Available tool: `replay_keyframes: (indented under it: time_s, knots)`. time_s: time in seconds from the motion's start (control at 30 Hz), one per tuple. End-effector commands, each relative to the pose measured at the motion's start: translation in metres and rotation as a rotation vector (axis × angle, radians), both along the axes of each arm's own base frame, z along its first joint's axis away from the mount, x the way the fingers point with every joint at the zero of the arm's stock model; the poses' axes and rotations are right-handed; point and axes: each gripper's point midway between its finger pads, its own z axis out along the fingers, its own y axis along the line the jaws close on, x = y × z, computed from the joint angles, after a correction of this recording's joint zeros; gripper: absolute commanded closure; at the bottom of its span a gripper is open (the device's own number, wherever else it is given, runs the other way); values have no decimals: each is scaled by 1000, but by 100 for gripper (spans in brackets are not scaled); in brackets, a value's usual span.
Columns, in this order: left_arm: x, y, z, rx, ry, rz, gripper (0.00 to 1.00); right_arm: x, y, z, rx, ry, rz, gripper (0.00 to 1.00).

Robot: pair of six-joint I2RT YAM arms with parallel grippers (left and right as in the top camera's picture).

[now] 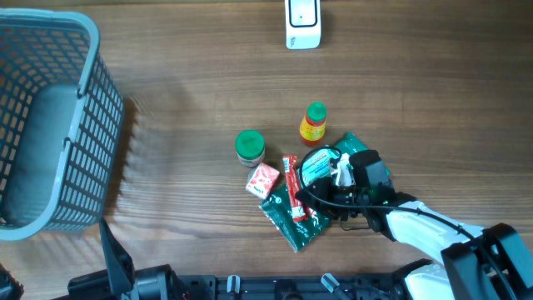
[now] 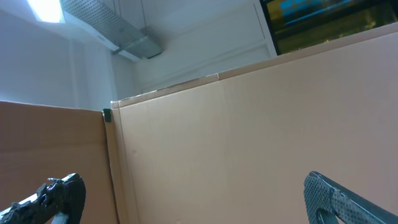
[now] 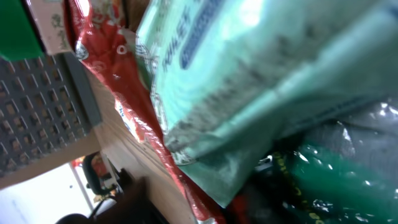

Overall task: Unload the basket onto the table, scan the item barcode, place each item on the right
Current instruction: 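Reach the right gripper over the pouch and grasp the red tube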

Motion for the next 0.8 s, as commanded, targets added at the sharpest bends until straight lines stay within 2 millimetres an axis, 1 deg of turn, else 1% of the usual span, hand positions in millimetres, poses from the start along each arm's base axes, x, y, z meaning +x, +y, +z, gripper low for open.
replay_keyframes:
  time_s: [0.0,0.03,0.2,0.3,0.4,0.47,0.57,0.67,0.73,0.77]
  knots:
    - [0,2,-1,-10,2,16,0,-8,-3,-9,-16,47,-12,92]
    - [0,2,-1,-10,2,16,0,-7,-3,-9,-17,43,-13,95]
    - [0,3,-1,-11,2,16,0,-4,-3,2,-10,-22,4,95]
    - [1,3,-2,-11,7,16,0,-4,-3,13,-6,-61,12,95]
    - [2,3,-4,-13,13,16,0,-6,-9,29,-27,-112,2,95]
    - [2,3,-4,-13,14,16,0,-6,-20,37,-81,-137,-34,95]
    - [3,3,-5,-13,19,16,0,-5,-49,49,-225,-187,-141,96]
    - [6,3,-7,-14,25,16,0,-6,-74,54,-317,-225,-243,96]
    - [7,4,-9,-15,29,16,0,-7,-86,55,-355,-231,-297,95]
    - [8,4,-9,-15,31,16,0,-6,-87,56,-357,-237,-300,96]
